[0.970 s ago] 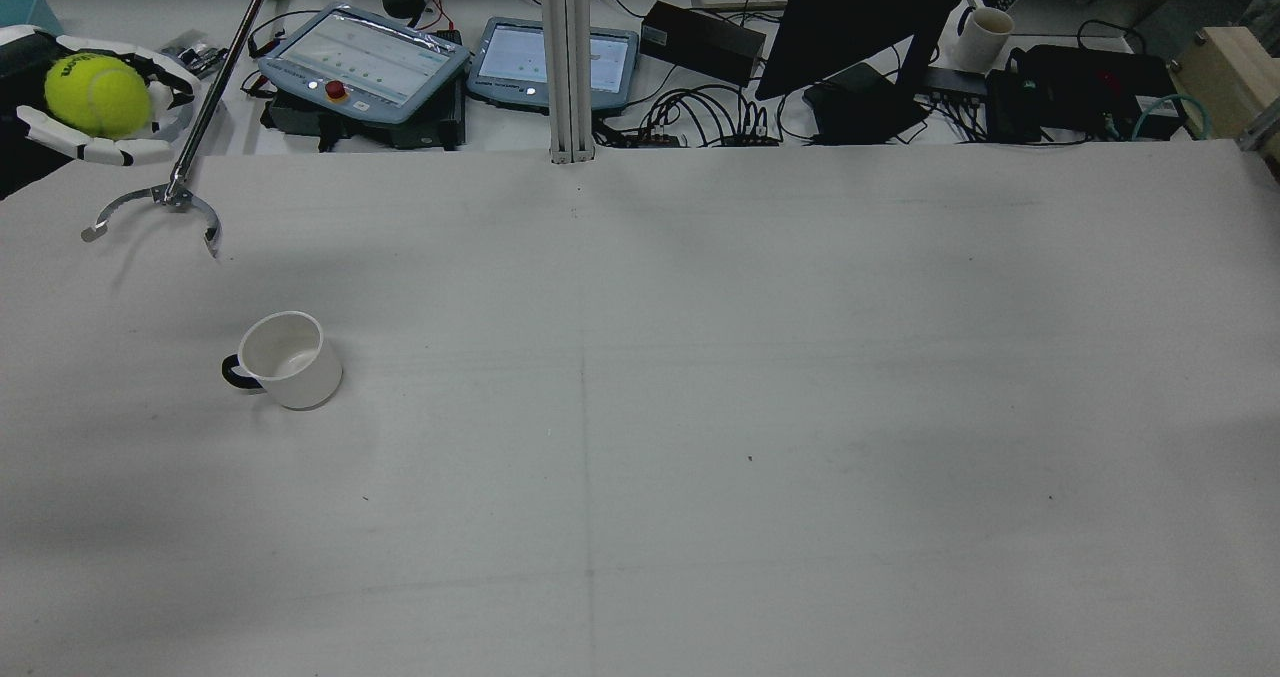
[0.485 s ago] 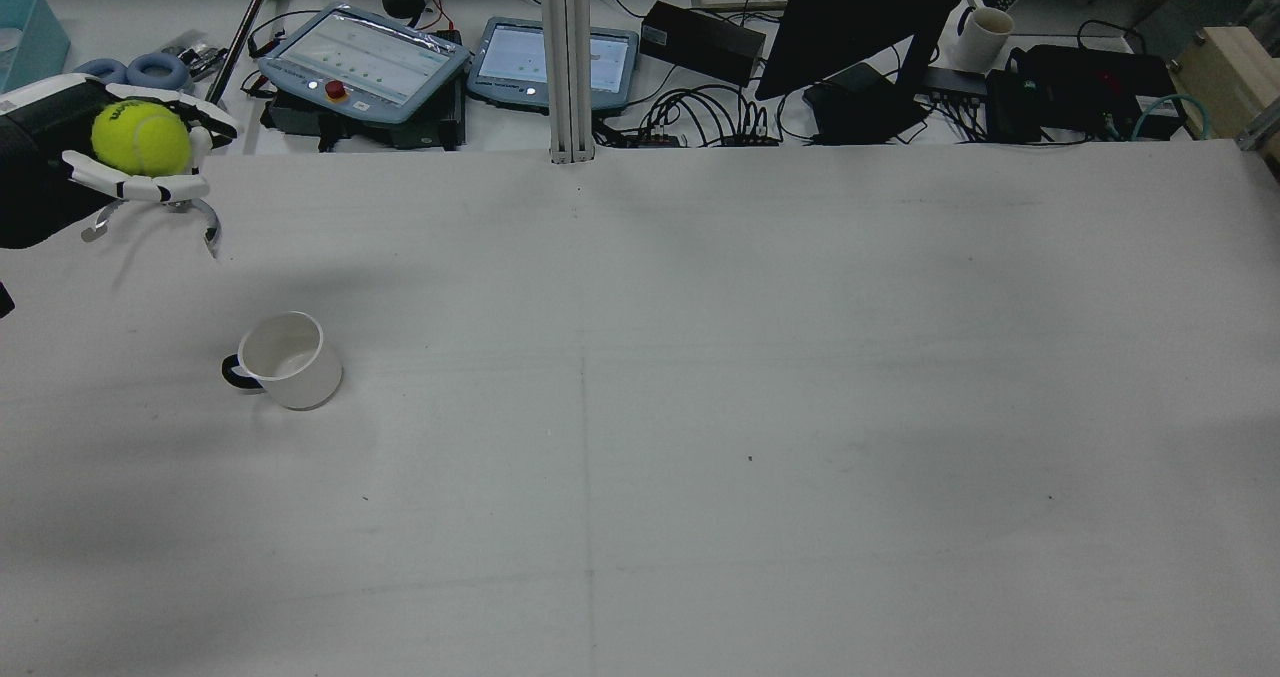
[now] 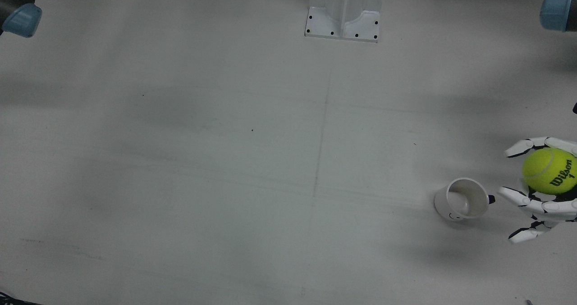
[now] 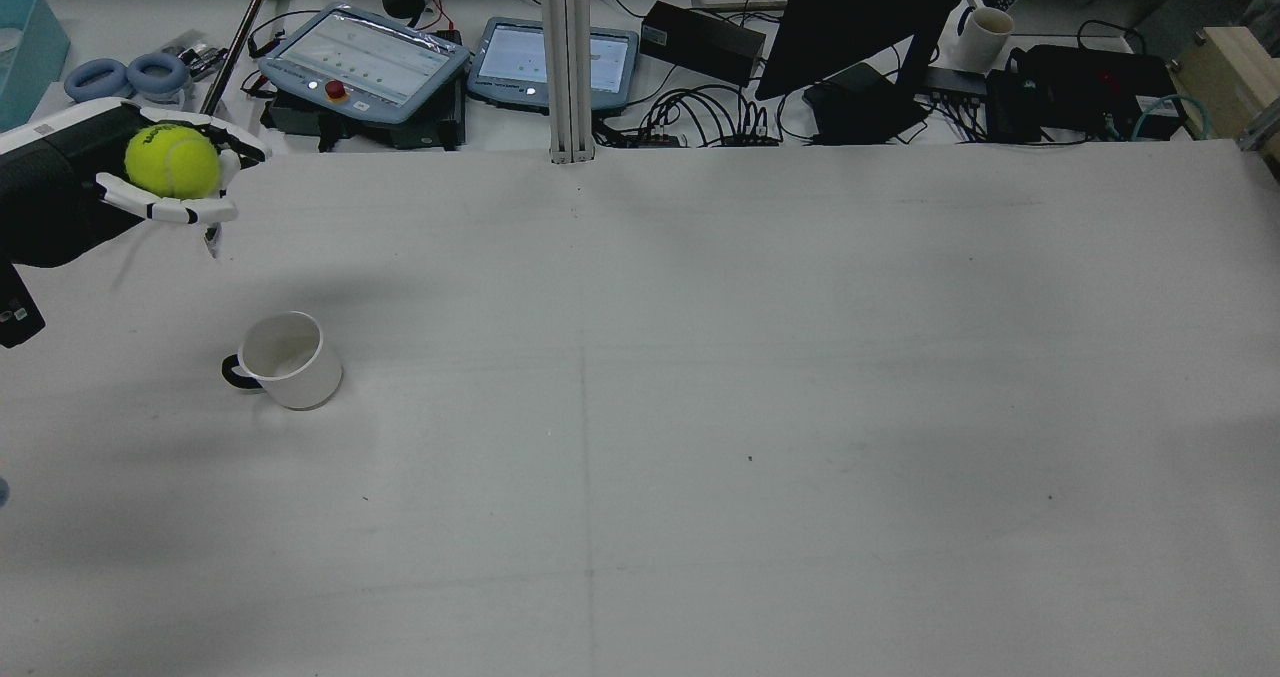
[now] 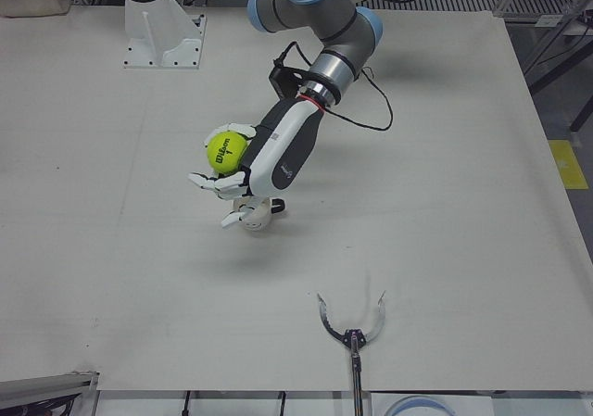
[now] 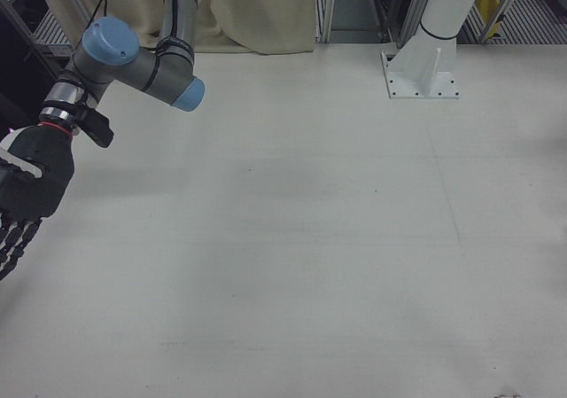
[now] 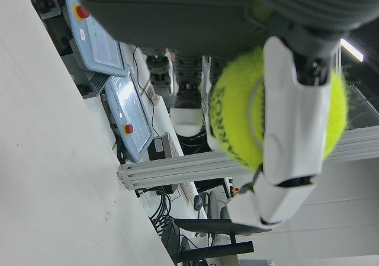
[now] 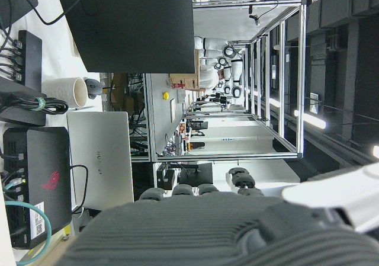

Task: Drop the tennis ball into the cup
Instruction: 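Position the left hand with the ball above the white mug, then open the left hand fingers to release the ball into the mug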

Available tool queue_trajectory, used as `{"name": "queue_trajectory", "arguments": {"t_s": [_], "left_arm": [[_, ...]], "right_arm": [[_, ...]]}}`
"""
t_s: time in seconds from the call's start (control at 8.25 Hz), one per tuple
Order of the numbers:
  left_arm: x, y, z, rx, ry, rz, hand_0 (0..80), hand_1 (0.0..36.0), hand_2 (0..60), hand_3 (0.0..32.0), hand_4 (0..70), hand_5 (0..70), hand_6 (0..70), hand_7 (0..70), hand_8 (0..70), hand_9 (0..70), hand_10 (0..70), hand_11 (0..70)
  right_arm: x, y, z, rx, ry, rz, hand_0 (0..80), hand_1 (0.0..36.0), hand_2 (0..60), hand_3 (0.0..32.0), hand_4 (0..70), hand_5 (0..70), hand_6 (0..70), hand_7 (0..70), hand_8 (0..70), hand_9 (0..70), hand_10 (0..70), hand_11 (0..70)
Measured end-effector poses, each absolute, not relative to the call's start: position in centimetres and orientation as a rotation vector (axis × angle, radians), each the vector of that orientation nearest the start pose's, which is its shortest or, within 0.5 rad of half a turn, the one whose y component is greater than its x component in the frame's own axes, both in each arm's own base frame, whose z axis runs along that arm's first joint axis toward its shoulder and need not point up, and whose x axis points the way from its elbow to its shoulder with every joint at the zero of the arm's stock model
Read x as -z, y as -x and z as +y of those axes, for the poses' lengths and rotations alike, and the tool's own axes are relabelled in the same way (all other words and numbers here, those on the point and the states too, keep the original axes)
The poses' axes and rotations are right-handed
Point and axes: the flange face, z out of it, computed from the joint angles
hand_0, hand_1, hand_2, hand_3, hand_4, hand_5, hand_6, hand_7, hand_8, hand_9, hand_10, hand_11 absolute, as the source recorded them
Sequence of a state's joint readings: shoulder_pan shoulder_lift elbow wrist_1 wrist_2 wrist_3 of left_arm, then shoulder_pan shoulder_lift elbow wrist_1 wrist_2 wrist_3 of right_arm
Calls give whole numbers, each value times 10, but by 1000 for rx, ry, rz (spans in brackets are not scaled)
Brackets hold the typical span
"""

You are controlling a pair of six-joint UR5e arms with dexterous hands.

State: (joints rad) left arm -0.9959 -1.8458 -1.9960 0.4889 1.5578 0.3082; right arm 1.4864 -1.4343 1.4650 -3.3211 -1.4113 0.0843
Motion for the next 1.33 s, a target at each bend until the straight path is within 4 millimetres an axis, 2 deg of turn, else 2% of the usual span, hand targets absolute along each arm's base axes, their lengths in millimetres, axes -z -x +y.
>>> {"name": "queue_trajectory", "arguments": {"t_s": [0.12, 0.24, 0.36, 0.48, 0.61, 0.73, 0.85, 0.97, 1.09, 1.33], "left_arm": [[-396, -178, -521, 1545, 267, 2084, 599, 241, 317, 0, 482, 198, 700, 700, 592, 700, 90, 142], [-398, -182, -520, 1545, 271, 2078, 560, 206, 240, 0, 436, 159, 614, 700, 528, 700, 77, 120], [-399, -187, -519, 1542, 278, 2073, 584, 187, 0, 0, 297, 91, 276, 608, 245, 399, 31, 58], [-400, -190, -517, 1541, 280, 2072, 596, 229, 0, 0, 210, 53, 76, 378, 37, 121, 1, 15], [-400, -191, -517, 1536, 282, 2078, 612, 265, 0, 0, 131, 44, 26, 255, 1, 37, 0, 0], [-399, -193, -517, 1527, 285, 2089, 614, 271, 0, 0, 117, 39, 12, 248, 0, 35, 0, 0], [-398, -194, -518, 1521, 287, 2097, 621, 275, 0, 0, 120, 52, 36, 230, 1, 32, 0, 0], [-398, -193, -518, 1520, 287, 2100, 633, 287, 0, 0, 123, 43, 11, 233, 0, 32, 0, 0], [-403, -193, -516, 1520, 287, 2099, 629, 286, 6, 0, 108, 56, 61, 201, 8, 26, 0, 0], [-413, -190, -512, 1518, 288, 2102, 638, 302, 7, 0, 93, 48, 16, 216, 0, 29, 0, 0]], "right_arm": [[-685, -104, -543, 2297, 16, 1987, 0, 0, 0, 0, 0, 0, 0, 0, 0, 0, 0, 0], [-685, -104, -543, 2297, 16, 1987, 0, 0, 0, 0, 0, 0, 0, 0, 0, 0, 0, 0], [-685, -104, -543, 2297, 16, 1987, 0, 0, 0, 0, 0, 0, 0, 0, 0, 0, 0, 0], [-685, -104, -543, 2297, 16, 1987, 0, 0, 0, 0, 0, 0, 0, 0, 0, 0, 0, 0], [-685, -104, -543, 2297, 16, 1987, 0, 0, 0, 0, 0, 0, 0, 0, 0, 0, 0, 0], [-685, -104, -543, 2297, 16, 1987, 0, 0, 0, 0, 0, 0, 0, 0, 0, 0, 0, 0], [-685, -104, -543, 2297, 16, 1987, 0, 0, 0, 0, 0, 0, 0, 0, 0, 0, 0, 0], [-685, -104, -543, 2297, 16, 1987, 0, 0, 0, 0, 0, 0, 0, 0, 0, 0, 0, 0], [-685, -104, -543, 2297, 16, 1987, 0, 0, 0, 0, 0, 0, 0, 0, 0, 0, 0, 0], [-685, -104, -543, 2297, 16, 1987, 0, 0, 0, 0, 0, 0, 0, 0, 0, 0, 0, 0]]}}
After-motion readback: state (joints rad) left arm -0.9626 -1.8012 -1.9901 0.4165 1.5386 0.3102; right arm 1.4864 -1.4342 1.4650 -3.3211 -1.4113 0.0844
